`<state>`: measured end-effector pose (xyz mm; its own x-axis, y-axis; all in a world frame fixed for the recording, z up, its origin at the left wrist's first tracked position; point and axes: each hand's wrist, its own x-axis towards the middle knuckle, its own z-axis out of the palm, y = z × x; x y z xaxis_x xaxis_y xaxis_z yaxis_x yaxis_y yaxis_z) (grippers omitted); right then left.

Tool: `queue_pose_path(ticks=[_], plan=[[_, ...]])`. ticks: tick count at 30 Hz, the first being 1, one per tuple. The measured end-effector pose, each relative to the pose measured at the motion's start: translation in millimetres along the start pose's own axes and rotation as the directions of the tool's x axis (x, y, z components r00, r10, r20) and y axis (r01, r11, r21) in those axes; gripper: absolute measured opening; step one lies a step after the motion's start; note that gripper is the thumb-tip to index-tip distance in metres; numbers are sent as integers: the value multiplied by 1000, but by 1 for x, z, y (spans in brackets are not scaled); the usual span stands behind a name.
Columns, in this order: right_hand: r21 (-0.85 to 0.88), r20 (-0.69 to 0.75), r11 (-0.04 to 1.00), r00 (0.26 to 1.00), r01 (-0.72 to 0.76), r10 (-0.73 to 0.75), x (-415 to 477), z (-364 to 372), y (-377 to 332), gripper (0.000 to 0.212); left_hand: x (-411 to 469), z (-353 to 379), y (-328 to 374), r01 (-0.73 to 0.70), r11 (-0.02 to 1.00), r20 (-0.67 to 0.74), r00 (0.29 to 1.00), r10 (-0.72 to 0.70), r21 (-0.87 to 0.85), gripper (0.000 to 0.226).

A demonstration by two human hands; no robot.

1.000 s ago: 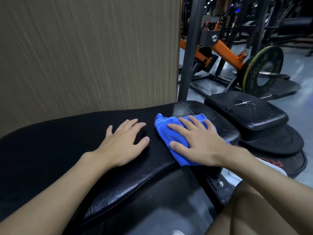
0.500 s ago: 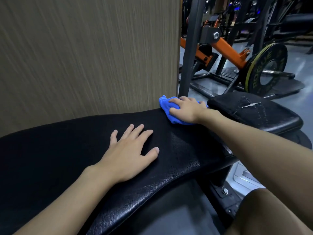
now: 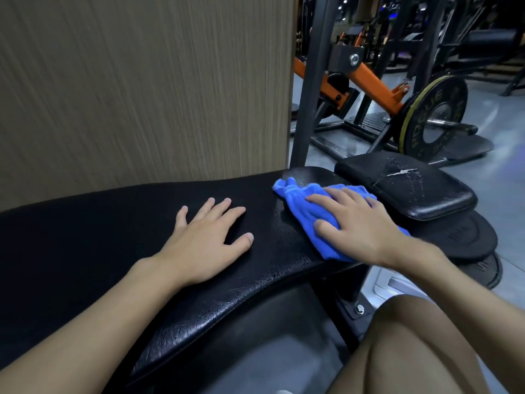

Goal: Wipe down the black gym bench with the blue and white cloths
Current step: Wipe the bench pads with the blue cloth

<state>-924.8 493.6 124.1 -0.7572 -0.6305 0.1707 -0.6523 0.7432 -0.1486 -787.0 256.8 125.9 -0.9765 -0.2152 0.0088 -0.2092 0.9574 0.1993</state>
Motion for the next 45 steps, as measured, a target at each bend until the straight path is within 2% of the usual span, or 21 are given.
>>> queue_pose_path(ticks=[2, 6, 12, 16, 21, 26, 34, 45], plan=[[-15, -26, 1000, 1000, 5, -6, -26, -1, 4, 75, -1, 0, 2, 7, 1000, 1, 1000, -7, 12, 65], [4, -18, 1000, 1000, -12, 12, -30, -2, 8, 74, -1, 0, 4, 12, 999, 7, 1000, -12, 34, 67], [59, 81, 997, 995, -58, 53, 31, -8, 15, 67, 0, 2, 2, 2, 999, -3, 1000, -2, 39, 69], [83, 151, 990, 983, -117, 104, 91, -2, 21, 68, 0, 3, 1, -5, 1000, -12, 1000, 5, 23, 83], [50, 169, 982, 971, -182, 171, 133, 3, 11, 58, -1, -6, -7, -8, 997, -47, 999, 5, -75, 59], [2, 170, 983, 969, -183, 180, 134, 9, -9, 55, -17, -29, -53, 115, 993, -60, 991, -117, -34, 57], [-11, 174, 996, 980, -93, 93, 136, 24, -106, 56, -80, -47, -133, 252, 967, -28, 967, -252, 18, 57], [1, 211, 998, 975, 64, -62, 155, 53, -268, 55, -160, -58, -225, 273, 962, -100, 957, -271, 8, 54]])
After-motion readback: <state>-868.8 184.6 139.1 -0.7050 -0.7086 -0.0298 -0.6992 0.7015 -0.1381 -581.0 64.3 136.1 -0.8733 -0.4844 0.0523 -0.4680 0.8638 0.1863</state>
